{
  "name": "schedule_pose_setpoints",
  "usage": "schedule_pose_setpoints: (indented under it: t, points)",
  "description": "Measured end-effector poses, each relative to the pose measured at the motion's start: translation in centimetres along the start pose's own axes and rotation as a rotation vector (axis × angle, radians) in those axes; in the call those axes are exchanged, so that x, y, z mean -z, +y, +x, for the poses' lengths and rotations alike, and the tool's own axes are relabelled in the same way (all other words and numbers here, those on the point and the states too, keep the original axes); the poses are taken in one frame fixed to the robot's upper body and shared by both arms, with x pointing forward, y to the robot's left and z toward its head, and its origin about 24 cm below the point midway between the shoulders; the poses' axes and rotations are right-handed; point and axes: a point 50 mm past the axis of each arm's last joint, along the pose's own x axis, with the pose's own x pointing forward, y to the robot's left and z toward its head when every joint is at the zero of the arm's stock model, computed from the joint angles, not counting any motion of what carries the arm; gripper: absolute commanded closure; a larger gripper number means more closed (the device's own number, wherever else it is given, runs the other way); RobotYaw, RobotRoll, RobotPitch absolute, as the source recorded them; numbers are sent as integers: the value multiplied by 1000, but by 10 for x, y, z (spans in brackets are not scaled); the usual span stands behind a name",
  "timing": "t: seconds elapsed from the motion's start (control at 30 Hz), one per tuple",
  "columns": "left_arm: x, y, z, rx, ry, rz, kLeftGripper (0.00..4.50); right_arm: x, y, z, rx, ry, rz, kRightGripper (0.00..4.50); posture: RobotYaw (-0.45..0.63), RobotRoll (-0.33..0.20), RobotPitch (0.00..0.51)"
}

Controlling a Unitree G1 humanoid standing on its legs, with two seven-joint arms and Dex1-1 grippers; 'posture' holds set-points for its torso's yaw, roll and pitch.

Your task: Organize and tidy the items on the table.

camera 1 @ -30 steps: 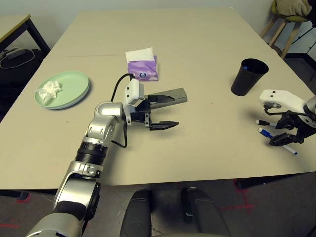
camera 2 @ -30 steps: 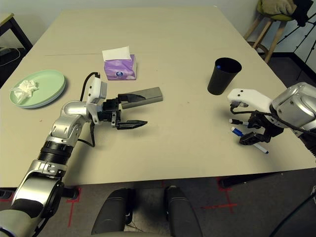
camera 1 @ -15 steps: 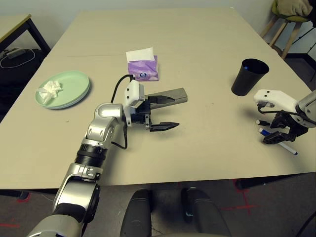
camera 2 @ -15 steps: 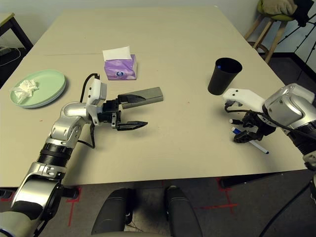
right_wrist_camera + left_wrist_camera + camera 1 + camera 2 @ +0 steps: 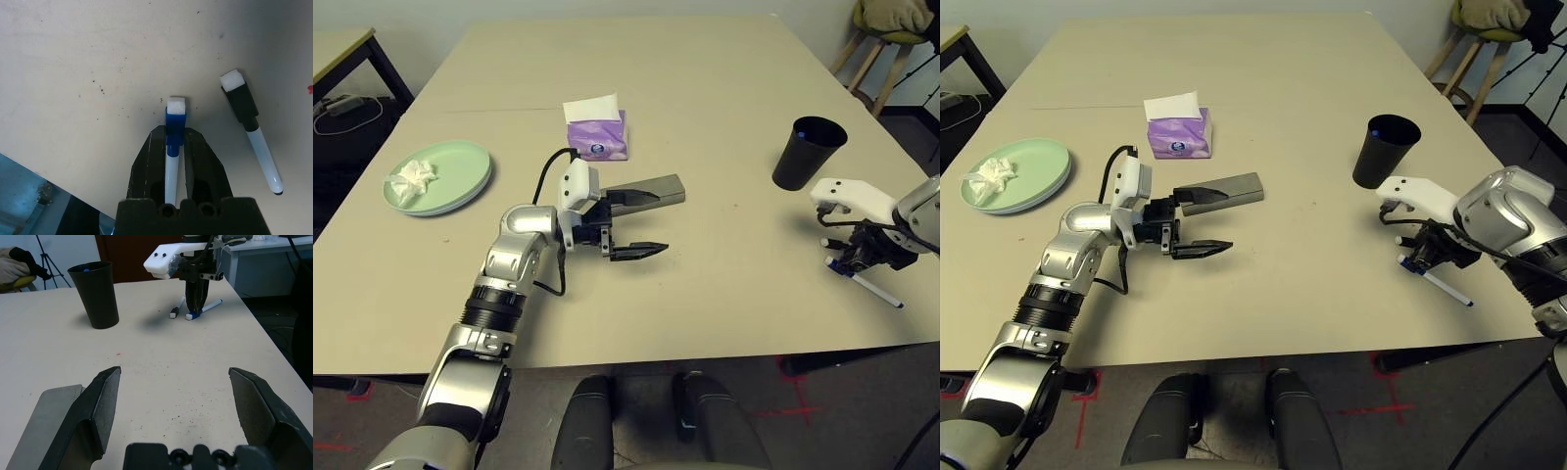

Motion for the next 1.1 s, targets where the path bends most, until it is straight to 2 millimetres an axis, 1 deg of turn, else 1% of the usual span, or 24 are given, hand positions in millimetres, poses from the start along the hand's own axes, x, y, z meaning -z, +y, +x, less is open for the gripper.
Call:
schedule_pose_setpoints:
  t: [0.37,0.43,0.5,0.6,0.63,0.77,0.87,0.9,1.07,1.1]
  points:
    - [-1,0,0,1,3,3,0,-1,1,-1,-7,-8,8,4122,164,0,143]
    - [-1,0,0,2,3,3,0,-4,3,-2,-32,-32,14,4122,164,0,143]
    - [-2,0,0,4,3,5,0,-11,3,-9,-49,-95,22,4122,157,0,140]
    - [-2,1,0,6,5,6,0,-34,2,-29,-58,-251,31,4122,148,0,135]
    - [-3,1,0,7,5,7,0,-46,3,-38,-66,-341,32,4122,144,0,130]
    - [-4,3,0,9,5,13,0,-77,2,-60,-91,-628,47,4122,140,0,122]
    - [-5,4,0,8,6,12,0,-93,-2,-65,-95,-869,84,4122,137,0,118]
    - [-5,4,0,8,6,13,0,-95,-4,-66,-77,-914,95,4122,135,0,116]
    - [-6,5,-1,10,11,15,0,-110,-15,-72,96,-1246,128,4122,132,0,112]
    - [-6,5,-1,11,11,16,0,-111,-15,-72,119,-1285,137,4122,132,0,112]
